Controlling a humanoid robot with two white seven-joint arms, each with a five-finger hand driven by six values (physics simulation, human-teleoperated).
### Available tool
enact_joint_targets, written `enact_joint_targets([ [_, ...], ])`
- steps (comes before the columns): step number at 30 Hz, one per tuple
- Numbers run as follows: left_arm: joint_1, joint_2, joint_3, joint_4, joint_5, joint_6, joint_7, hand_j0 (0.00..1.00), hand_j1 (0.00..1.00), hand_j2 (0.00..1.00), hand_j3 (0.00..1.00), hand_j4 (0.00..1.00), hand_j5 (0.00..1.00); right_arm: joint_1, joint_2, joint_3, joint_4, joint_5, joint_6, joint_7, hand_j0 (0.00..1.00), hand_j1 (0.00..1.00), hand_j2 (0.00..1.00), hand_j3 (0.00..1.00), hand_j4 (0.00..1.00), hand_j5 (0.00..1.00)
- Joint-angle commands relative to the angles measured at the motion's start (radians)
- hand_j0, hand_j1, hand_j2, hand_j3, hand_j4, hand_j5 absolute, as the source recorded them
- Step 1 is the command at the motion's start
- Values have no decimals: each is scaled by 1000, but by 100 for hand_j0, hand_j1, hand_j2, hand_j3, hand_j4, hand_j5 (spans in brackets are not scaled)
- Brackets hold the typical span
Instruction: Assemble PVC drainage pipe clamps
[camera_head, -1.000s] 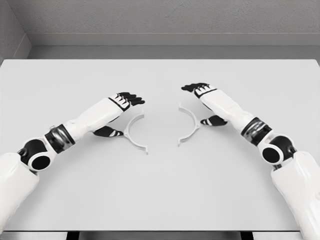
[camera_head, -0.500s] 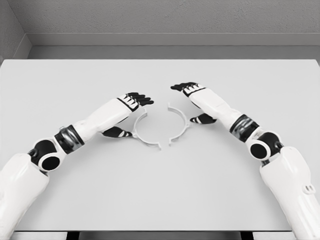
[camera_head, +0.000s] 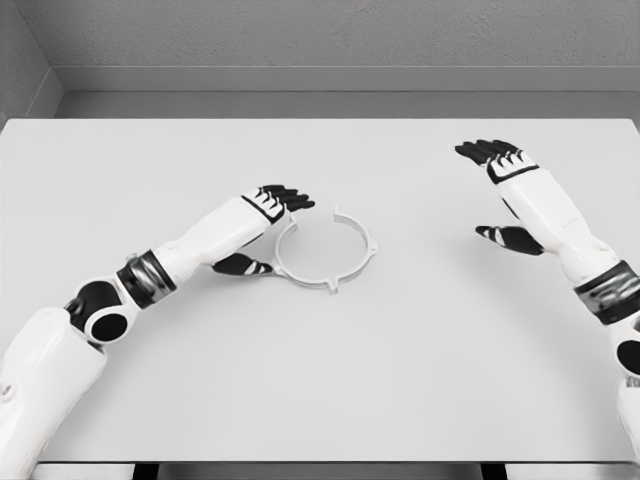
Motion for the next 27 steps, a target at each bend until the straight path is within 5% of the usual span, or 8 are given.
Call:
enact_joint_targets([
  [1,0,-3,2,-2,7,1,1,100,100,100,100,100,100,0,-21,-121,-30,-30,-43,3,100,100,100,100,100,100],
  [3,0,-2,2,-2,7,1,1,100,100,100,100,100,100,-32,-116,-123,-7,-31,-43,107,100,100,100,100,100,100],
  [5,0,-2,0,-2,7,1,1,100,100,100,100,100,100,-72,-115,-126,-7,-35,-43,342,100,100,100,100,100,100],
  [6,0,-3,0,-2,7,1,1,100,100,100,100,100,100,-77,-118,-124,-7,-35,-43,359,100,100,100,100,100,100],
  [27,-5,-19,22,-11,18,1,2,100,100,100,100,100,100,-77,-112,-120,-10,-39,-43,359,100,100,100,100,100,100],
])
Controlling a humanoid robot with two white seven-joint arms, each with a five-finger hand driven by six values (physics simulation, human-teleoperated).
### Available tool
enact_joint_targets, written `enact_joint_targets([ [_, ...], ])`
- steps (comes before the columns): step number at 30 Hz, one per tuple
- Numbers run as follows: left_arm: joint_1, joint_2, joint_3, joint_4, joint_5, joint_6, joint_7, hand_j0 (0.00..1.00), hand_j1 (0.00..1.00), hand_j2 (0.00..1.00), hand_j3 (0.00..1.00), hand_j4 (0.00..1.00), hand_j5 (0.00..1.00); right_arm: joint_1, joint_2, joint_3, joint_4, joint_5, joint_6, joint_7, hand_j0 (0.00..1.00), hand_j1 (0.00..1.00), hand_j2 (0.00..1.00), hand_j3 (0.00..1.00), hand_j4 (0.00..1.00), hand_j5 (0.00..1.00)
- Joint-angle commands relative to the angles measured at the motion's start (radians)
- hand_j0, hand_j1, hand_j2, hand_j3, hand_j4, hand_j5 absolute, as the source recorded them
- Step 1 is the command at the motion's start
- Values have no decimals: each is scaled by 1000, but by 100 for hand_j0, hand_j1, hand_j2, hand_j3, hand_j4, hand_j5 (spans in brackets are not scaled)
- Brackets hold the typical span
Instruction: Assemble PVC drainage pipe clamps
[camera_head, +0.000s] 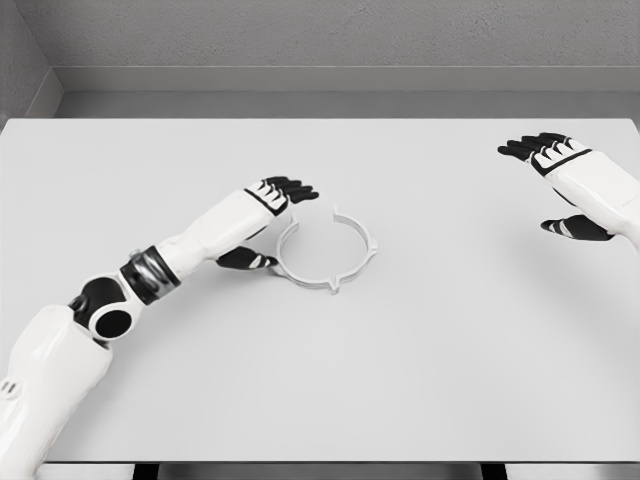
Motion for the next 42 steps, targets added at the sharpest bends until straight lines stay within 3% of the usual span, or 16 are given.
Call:
enact_joint_targets([
  [1,0,2,4,-3,9,1,0,100,100,100,100,100,100,0,-1,0,-1,-7,3,0,100,100,100,100,100,100],
  [42,14,-18,-23,25,-14,1,0,100,100,100,100,100,100,2,1,3,-11,-8,3,0,100,100,100,100,100,100],
])
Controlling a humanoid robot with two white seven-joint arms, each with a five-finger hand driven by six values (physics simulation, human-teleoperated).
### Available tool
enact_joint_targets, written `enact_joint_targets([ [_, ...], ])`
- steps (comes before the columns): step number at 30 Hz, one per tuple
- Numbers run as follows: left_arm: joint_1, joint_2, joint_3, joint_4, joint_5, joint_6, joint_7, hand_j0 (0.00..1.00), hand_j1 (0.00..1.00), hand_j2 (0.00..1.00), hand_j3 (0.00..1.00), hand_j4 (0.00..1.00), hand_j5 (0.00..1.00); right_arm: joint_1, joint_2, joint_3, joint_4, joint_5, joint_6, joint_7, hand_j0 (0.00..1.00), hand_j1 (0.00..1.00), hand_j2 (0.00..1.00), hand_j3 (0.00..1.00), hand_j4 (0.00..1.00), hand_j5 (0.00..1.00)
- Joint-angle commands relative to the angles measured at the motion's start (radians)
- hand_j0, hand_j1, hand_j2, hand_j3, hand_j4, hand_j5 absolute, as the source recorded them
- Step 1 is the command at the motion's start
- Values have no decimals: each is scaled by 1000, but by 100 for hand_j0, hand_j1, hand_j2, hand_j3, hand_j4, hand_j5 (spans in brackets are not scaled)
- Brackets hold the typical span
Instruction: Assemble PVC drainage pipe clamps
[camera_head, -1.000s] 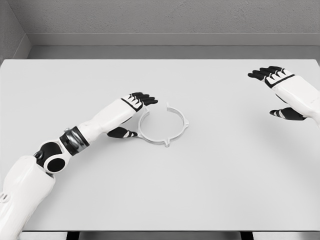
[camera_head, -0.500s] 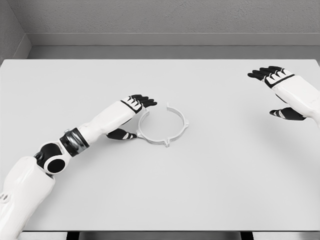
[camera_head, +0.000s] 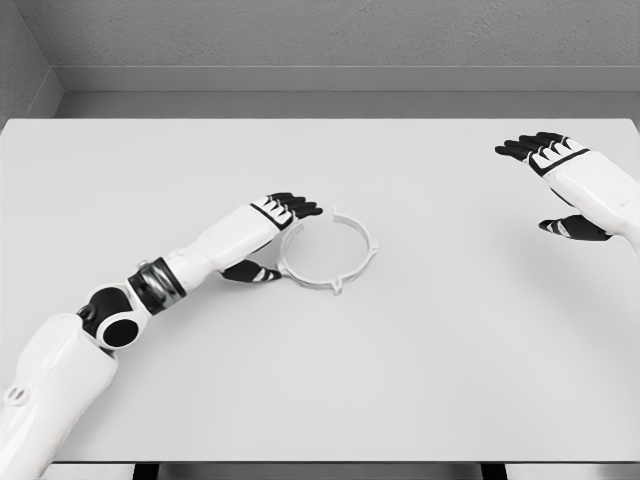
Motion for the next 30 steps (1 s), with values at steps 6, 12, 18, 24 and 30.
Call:
enact_joint_targets([
  [6,-9,-19,2,1,6,1,1,100,100,100,100,100,100,0,-1,0,0,-7,3,-1,100,100,100,100,100,100],
  [12,-12,-36,2,1,6,1,1,100,100,100,100,100,100,0,-1,0,0,-7,3,-1,100,100,100,100,100,100],
  [18,-12,-46,2,1,6,1,1,100,100,100,100,100,100,0,-1,0,0,-7,3,-1,100,100,100,100,100,100],
  [24,-12,-54,0,-1,6,1,1,100,100,100,100,100,100,0,-1,0,-2,-7,3,-1,100,100,100,100,100,100],
  [30,-12,-59,5,-1,6,1,1,100,100,100,100,100,100,3,-1,0,-2,-7,3,-1,100,100,100,100,100,100],
])
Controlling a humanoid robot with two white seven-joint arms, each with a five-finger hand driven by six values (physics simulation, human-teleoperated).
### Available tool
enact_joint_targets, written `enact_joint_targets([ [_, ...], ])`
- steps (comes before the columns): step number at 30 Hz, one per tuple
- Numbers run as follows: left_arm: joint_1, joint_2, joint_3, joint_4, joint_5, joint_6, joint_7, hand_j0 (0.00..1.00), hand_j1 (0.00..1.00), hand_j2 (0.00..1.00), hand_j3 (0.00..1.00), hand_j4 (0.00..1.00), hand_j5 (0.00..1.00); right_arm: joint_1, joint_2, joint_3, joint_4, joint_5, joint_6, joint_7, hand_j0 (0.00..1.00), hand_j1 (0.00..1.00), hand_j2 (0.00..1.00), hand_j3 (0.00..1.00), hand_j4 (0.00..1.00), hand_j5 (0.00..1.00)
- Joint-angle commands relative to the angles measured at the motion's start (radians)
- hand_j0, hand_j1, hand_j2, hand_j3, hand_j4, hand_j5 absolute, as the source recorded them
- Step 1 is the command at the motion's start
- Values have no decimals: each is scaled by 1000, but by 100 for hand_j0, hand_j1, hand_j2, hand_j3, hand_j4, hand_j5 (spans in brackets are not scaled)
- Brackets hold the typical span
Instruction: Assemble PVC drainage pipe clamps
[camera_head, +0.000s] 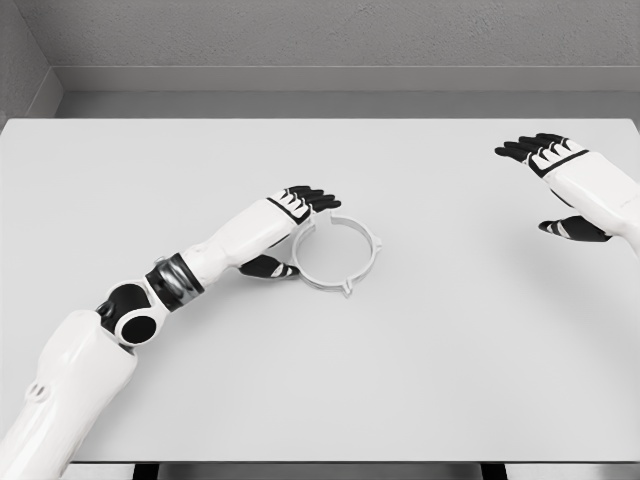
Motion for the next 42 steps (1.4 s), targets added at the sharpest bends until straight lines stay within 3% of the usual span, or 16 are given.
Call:
enact_joint_targets([
  [1,0,2,6,-3,7,1,1,100,100,100,100,100,100,0,0,0,0,-7,3,-1,100,100,100,100,100,100],
  [16,8,80,9,0,20,1,2,100,100,100,100,100,100,0,1,1,0,-7,3,-1,100,100,100,100,100,100],
  [42,0,30,-6,22,7,1,2,100,100,100,100,100,100,2,0,14,4,-7,3,-1,100,100,100,100,100,100],
])
